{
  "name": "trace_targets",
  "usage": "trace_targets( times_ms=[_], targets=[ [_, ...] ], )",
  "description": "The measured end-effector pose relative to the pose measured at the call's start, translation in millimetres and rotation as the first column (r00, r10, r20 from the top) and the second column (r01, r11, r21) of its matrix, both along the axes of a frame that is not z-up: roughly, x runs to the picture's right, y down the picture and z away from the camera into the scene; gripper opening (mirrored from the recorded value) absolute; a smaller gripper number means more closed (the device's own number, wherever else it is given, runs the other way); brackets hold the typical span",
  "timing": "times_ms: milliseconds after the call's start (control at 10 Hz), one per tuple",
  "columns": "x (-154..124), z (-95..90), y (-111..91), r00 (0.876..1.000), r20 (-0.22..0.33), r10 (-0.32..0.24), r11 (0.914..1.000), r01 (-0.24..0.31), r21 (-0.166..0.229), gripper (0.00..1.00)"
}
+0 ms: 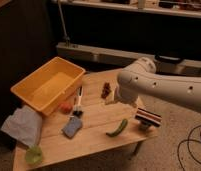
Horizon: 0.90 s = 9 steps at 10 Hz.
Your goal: Place pepper in plastic cup
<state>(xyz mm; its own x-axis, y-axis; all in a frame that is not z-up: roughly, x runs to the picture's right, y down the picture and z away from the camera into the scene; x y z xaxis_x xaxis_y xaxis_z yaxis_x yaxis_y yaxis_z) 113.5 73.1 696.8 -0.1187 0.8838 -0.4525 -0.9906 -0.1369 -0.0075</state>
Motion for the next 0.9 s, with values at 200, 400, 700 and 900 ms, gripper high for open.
trace_targets(
  times_ms=[200,400,700,900],
  targets=[
    [31,19.7,16,0.999,-0.022,0.043,0.9978,-0.044,-0.05,0.8],
    [35,40.0,32,0.997,-0.001,0.073,0.9924,-0.073,-0.099,0.8],
    [14,33.9,35,0.997,0.029,0.065,0.99,-0.061,-0.127,0.8],
    [-3,11.1,42,0.999,0.009,0.044,0.9882,-0.042,-0.147,0.8]
  ],
)
